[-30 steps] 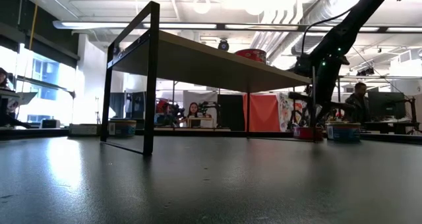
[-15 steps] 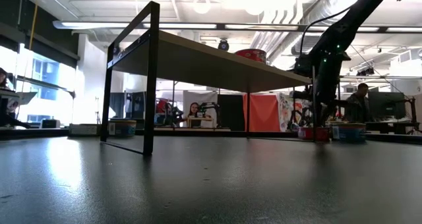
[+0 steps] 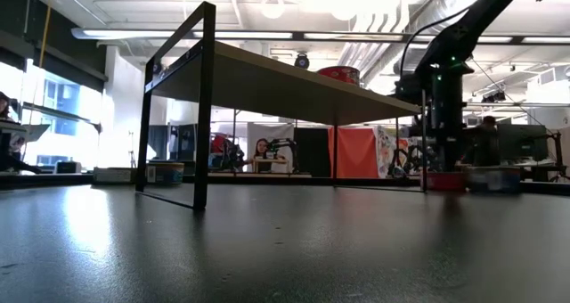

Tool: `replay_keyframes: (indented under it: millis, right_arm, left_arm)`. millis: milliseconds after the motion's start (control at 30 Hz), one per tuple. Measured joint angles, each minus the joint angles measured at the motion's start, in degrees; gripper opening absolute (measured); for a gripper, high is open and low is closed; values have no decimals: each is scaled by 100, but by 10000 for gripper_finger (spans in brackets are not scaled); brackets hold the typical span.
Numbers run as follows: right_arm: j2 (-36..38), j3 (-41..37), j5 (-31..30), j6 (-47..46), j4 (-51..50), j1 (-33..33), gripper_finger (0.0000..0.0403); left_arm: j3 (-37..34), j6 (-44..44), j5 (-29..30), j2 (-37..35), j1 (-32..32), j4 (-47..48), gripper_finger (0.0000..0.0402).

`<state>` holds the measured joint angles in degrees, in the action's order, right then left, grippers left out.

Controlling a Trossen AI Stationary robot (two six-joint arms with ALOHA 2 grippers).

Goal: Stack canned seafood by type on shelf
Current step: Stack the red tuna can on the top of the other red tuna cans on the shelf

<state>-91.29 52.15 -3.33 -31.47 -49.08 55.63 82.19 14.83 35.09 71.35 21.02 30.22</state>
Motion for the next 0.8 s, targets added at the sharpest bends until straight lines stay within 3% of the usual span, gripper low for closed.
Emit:
replay_keyframes:
  millis: [800]
  right_arm:
    - [-24, -33, 320, 326, -1371, -340, 0]
  left_arm:
    - [0, 4, -56, -2, 4, -1, 0]
